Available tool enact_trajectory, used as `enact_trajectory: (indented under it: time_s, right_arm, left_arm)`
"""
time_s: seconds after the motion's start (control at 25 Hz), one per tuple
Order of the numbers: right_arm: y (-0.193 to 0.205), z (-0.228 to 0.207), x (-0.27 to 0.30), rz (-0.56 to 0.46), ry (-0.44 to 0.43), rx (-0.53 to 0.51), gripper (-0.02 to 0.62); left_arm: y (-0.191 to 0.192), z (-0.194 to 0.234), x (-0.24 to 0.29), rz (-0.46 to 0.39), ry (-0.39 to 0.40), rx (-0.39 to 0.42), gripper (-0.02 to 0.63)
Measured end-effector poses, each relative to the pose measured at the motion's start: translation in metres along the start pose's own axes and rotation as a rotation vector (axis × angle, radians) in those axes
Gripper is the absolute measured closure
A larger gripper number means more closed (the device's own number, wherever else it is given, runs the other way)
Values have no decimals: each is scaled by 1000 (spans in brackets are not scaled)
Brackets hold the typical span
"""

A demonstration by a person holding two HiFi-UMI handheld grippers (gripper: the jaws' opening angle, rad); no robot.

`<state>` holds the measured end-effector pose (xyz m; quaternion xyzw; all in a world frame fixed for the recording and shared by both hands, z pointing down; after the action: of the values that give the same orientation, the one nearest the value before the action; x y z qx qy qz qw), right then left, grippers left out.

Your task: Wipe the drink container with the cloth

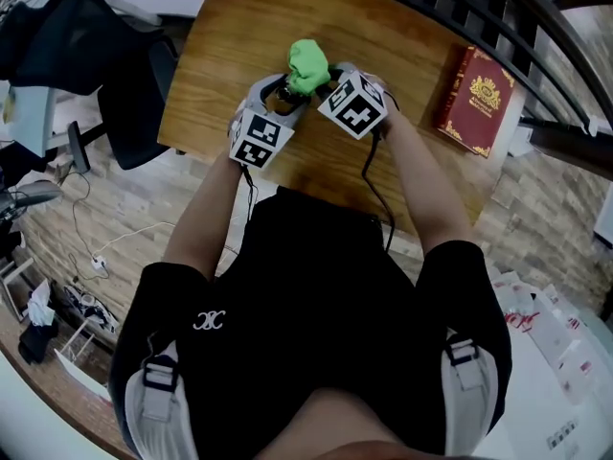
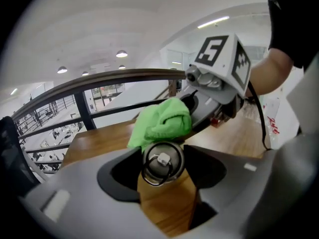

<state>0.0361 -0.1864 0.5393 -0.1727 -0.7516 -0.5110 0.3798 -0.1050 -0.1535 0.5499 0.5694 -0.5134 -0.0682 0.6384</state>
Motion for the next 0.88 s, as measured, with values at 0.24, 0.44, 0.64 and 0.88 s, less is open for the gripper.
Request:
enact_trajectory:
  time_s: [0.24, 0.44, 0.64, 0.88]
  right_arm:
    - [1, 10, -4, 32, 0, -27, 541]
    - [21, -7, 11, 138, 59, 37, 541]
    - [37, -9, 22, 141, 73, 112, 541]
    - [45, 3, 29, 106, 37, 194, 541]
  left_arm:
    - [-6, -2, 3, 17, 8, 38, 291]
    - [-8, 1, 7, 31, -5, -34, 291]
    - [-6, 5, 6, 50, -23, -107, 291]
    - [2, 16, 5, 61, -41, -328, 291]
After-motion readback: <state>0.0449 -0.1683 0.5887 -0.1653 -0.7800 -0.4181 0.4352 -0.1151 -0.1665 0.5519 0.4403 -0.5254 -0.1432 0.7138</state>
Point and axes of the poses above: the fingertips, and each gripper's own axes: x forward along the fingers, z to its left, y out of its underside, the point moved 10 cm from there along -x, backward along the fingers, and after that the axes turned 13 degrees about -y, right-handed, at the moved point
